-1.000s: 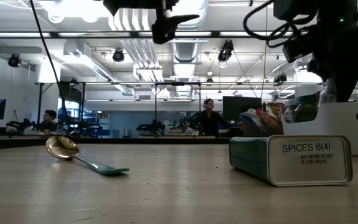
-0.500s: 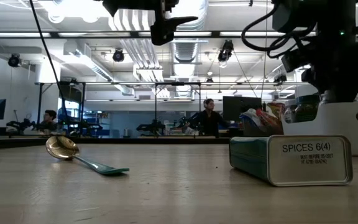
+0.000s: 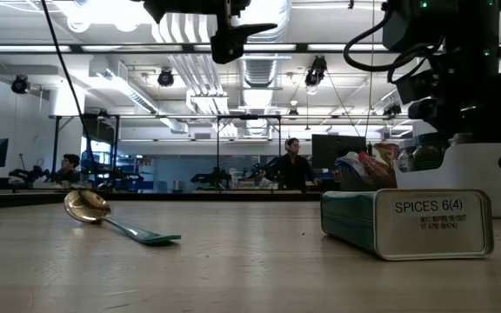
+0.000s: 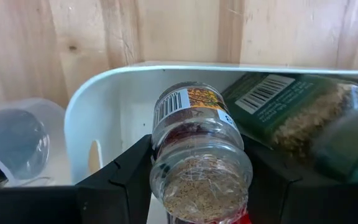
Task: Pick & Place Food Item
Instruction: Put the brown seasoning bottle into the white bin
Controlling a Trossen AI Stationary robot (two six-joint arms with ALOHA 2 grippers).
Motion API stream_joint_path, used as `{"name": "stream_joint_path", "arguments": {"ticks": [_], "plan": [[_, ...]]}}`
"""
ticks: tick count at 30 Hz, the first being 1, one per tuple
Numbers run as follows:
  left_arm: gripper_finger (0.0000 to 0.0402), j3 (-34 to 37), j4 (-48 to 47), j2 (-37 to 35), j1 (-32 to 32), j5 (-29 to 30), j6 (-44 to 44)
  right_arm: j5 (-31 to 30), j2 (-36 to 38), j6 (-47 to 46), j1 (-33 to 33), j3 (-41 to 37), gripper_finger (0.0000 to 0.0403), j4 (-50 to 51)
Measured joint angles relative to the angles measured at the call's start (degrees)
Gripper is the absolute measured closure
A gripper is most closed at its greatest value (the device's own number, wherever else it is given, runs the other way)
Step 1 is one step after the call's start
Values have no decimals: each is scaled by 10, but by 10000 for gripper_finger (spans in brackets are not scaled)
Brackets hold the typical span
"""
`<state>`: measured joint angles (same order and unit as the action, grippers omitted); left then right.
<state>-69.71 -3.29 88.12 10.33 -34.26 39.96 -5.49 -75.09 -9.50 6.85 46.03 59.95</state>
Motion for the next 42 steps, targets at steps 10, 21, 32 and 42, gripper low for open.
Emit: {"name": "stream_joint_path", "arguments": {"ticks": [10,21,32,42], "plan": [[26,0,0,0,0,2,-1,20,-15,23,0,-6,220,-17],[26,0,0,0,0,2,-1,19,-43,31,0,-5,220,-33],[26,0,0,0,0,2,-1,26,-43,24,0,-5,195,-37],[26,0,0,0,0,2,-1,42,-43,18,0,-6,188,-38]]}}
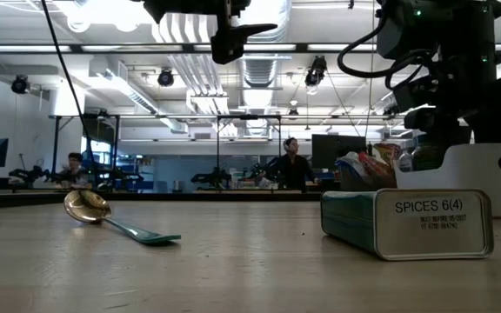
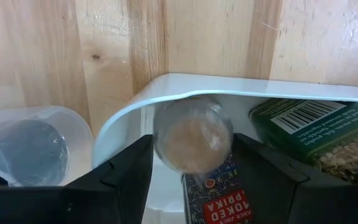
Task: Pick & Place Food Item
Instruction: Put the brown seasoning bottle into the white bin
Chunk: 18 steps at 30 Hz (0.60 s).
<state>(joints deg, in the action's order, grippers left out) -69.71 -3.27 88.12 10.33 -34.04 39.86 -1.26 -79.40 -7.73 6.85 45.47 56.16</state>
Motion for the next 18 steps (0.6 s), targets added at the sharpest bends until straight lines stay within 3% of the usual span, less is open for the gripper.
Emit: {"name": "stream_joint_path", "arguments": {"ticks": [13,18], "plan": [[26,0,-2,0,0,0,2,3,4,-15,0,0,186,5],[26,0,-43,0,0,0,6,24,11,-43,0,18,185,25]]}}
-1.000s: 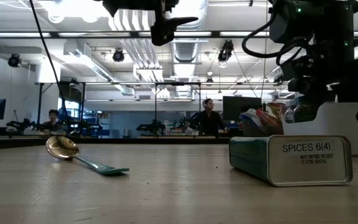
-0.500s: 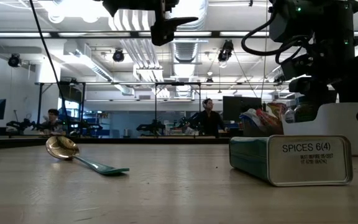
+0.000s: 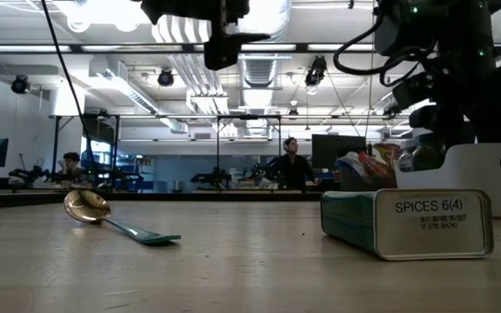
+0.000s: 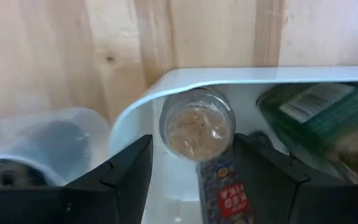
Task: Pick & Place Food Item
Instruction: Put the brown seasoning bottle into the white bin, then put the green spoon into the transparent bin
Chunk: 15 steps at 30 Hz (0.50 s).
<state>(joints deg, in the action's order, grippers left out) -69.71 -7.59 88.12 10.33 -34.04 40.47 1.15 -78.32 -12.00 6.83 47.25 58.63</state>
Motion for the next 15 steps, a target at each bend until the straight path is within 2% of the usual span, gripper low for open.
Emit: {"name": "stream_joint_path", "arguments": {"ticks": [7,15], "plan": [[26,0,-100,0,0,0,-2,41,2,-77,2,44,185,39],[26,0,-201,0,-4,0,-49,45,2,-127,16,82,185,86]]}}
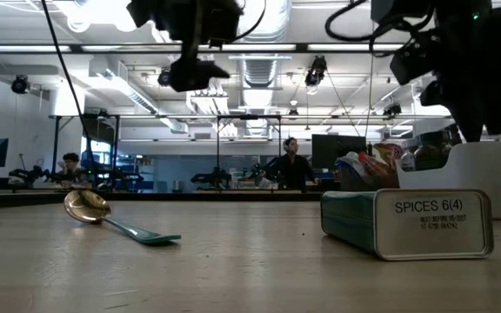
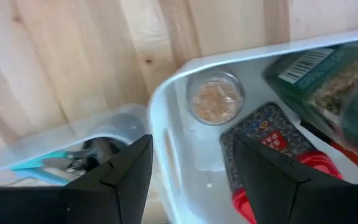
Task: Pick & Place Food Item
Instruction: Put the green spoon into the transparent bin
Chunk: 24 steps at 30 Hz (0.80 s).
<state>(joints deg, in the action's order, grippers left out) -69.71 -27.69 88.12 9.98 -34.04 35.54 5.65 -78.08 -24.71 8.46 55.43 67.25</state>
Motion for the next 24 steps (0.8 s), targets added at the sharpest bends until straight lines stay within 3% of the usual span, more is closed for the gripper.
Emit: {"name": "stream_joint_path", "arguments": {"ticks": [6,12,19,24], "plan": [[26,1,-97,0,-30,1,-123,0,1,-4,24,29,185,3],[26,45,-103,1,-92,35,-218,0,1,-20,55,68,185,3],[38,123,-95,1,-207,206,-319,-35,1,-54,112,126,185,-1],[58,173,-44,1,-273,274,-373,-107,1,-82,159,155,185,-3]]}}
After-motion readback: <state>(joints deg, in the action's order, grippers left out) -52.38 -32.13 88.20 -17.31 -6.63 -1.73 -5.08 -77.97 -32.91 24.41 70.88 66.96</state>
